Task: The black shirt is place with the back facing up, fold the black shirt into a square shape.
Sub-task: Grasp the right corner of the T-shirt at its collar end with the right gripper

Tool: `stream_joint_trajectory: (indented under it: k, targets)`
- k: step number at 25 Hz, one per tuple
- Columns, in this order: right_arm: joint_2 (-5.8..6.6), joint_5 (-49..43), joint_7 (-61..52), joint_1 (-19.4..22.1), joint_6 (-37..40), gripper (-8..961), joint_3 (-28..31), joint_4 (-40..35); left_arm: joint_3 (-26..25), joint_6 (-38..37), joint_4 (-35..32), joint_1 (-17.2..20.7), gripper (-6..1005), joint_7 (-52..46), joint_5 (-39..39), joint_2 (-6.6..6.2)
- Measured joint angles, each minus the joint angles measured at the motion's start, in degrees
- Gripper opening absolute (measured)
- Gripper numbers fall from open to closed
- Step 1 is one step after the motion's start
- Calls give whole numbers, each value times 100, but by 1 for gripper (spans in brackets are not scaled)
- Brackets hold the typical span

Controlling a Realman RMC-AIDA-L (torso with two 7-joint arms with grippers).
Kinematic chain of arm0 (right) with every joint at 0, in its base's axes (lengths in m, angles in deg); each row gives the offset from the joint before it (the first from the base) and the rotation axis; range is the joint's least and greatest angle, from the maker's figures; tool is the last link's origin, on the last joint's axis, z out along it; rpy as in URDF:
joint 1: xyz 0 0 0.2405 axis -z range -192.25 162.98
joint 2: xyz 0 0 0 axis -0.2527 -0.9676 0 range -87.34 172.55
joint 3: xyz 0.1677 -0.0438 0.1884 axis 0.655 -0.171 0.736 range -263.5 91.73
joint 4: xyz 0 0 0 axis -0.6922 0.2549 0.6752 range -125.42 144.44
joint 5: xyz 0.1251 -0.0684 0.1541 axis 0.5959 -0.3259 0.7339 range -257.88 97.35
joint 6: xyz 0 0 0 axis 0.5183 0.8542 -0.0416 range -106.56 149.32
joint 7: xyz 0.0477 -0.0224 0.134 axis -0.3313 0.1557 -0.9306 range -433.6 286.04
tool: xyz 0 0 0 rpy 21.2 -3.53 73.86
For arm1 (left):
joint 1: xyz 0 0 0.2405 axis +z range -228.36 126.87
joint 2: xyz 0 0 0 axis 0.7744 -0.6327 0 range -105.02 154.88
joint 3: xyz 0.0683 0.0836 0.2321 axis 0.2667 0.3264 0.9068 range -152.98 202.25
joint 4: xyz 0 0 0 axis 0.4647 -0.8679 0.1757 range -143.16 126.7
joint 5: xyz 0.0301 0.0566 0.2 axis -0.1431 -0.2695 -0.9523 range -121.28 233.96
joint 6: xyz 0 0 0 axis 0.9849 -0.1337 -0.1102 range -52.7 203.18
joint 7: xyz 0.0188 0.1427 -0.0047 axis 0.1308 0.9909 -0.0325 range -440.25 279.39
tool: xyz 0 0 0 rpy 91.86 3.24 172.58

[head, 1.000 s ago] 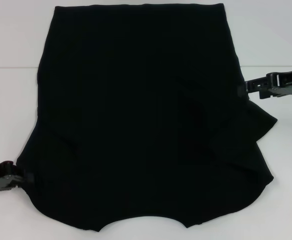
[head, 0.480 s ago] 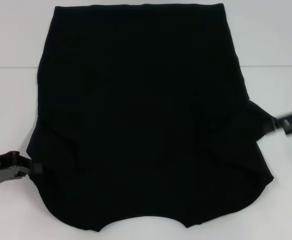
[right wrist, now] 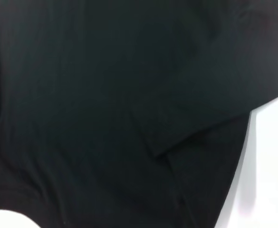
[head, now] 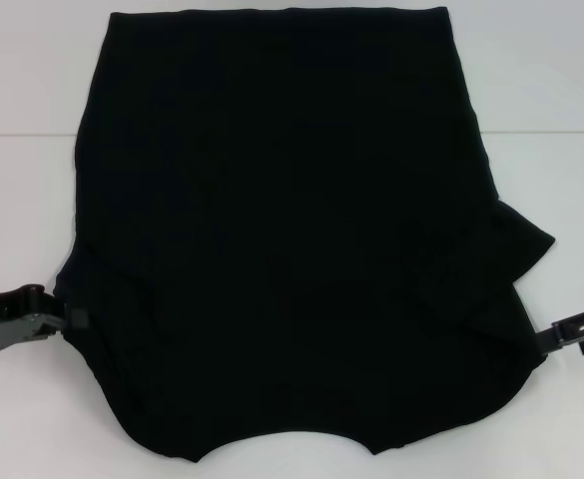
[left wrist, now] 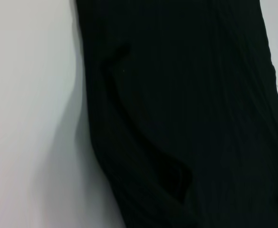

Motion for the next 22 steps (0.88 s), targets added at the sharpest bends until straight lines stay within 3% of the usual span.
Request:
stream_joint_trajectory:
  k: [5,10,14,21,22]
  targets:
    - [-85,-30,-6,-55,-424,850,-15,444,5,11,0,-45,53,-7,5,2]
    - [-174,-16,-125,-73,-793,775,16,586,5,26,-1,-57,53,-16,41,3]
    - [-237,0,-138,-92,-908,693,34,558,6,42,-1,-57,53,-18,57,3]
    - [-231,5,-142,-139,-897,550,27,592,16,71,4,-57,54,-18,67,3]
    - [-225,6,-150,-139,-890,470,32,595,19,71,4,-57,54,-17,67,3]
